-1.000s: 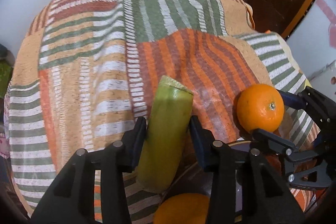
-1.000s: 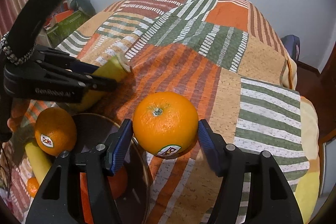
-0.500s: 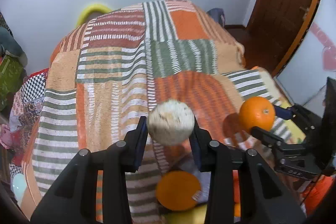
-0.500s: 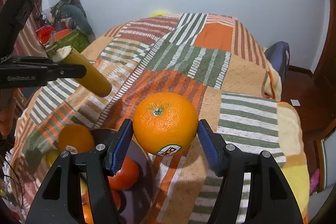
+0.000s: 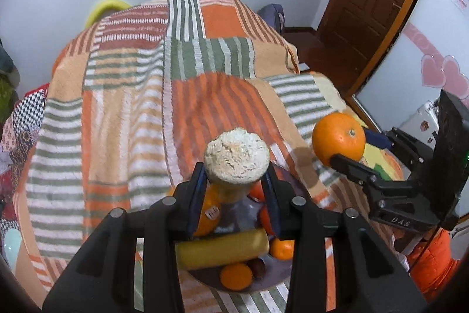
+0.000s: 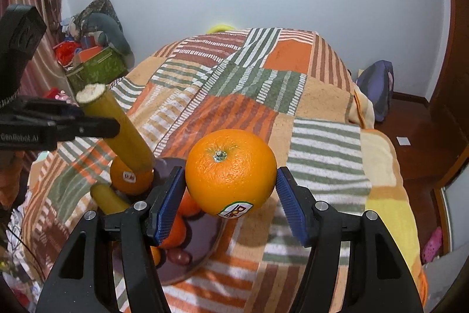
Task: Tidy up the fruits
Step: 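Carry the orange over the plate with right tool while left tool carries the squash, then release the orange on the plate with right tool while left tool releases the squash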
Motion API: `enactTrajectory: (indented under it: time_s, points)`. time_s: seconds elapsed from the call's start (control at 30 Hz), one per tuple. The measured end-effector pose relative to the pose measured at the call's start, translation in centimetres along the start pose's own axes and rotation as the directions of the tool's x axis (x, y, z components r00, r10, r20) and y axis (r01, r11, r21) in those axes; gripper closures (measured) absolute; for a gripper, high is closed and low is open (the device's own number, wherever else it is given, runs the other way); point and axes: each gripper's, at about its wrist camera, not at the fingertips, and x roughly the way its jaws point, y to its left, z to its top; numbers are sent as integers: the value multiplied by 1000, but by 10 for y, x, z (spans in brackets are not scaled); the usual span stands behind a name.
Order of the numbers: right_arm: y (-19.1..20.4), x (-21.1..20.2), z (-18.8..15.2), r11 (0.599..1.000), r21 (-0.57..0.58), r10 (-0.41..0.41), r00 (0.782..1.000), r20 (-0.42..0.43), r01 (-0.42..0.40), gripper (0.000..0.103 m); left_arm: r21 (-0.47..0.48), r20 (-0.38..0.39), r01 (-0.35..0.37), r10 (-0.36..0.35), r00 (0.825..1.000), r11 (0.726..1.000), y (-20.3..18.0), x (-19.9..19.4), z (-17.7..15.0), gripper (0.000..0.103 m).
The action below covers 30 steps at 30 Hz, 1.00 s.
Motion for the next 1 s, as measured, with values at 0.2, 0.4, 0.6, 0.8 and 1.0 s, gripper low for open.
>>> enactTrajectory:
  time_s: [0.2,0.4,0.6,0.8,1.0]
  points:
    - [2,3,-14,1000,-5,6,999,-37,-6,43,-15,-66,28,-29,997,999,-7,20,-18,65]
    - [5,16,-25,1000,2,23,996,-83,-23,43,-43,-84,44,-47,995,998,-7,35,-27,65]
    - [10,29,-33,999,-3,37,992,-120,-37,43,-22,-83,24,-26,996,999,-4,37,-41,65]
    - [14,39,-37,999,2,47,988,-147,-48,43,-24,-59,6,-7,998,1000,2,26,-52,65]
    - [14,43,-37,998,13,66,986,-150,-65,43,13,-80,-11,12,997,1000,-2,28,-66,65]
